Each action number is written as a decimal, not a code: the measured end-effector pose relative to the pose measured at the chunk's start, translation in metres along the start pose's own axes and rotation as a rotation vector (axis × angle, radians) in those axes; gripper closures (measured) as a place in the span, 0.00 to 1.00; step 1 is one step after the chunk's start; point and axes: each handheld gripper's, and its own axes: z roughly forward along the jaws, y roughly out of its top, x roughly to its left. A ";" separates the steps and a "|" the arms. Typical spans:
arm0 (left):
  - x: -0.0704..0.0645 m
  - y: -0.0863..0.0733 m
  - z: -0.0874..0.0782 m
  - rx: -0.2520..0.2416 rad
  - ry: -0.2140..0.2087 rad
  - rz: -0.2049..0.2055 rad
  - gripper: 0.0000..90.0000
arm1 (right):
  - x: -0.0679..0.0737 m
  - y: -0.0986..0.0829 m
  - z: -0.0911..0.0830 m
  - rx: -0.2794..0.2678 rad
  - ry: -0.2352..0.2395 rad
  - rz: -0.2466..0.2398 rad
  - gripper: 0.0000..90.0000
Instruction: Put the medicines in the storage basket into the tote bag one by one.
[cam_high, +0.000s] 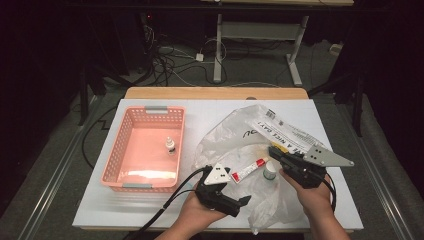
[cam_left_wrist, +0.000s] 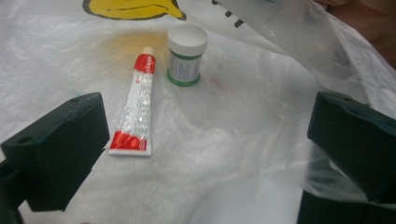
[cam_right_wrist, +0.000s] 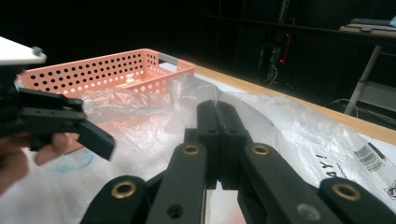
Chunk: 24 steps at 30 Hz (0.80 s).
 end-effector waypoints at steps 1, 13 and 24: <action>0.000 -0.001 -0.005 0.001 0.002 -0.001 0.00 | 0.000 0.000 0.000 0.000 0.000 -0.002 1.00; 0.012 -0.012 -0.052 -0.026 0.073 -0.017 0.00 | 0.001 -0.001 0.002 0.008 -0.001 0.000 1.00; 0.040 -0.026 -0.086 -0.042 0.187 -0.063 0.00 | 0.000 -0.002 0.001 0.006 -0.002 0.008 1.00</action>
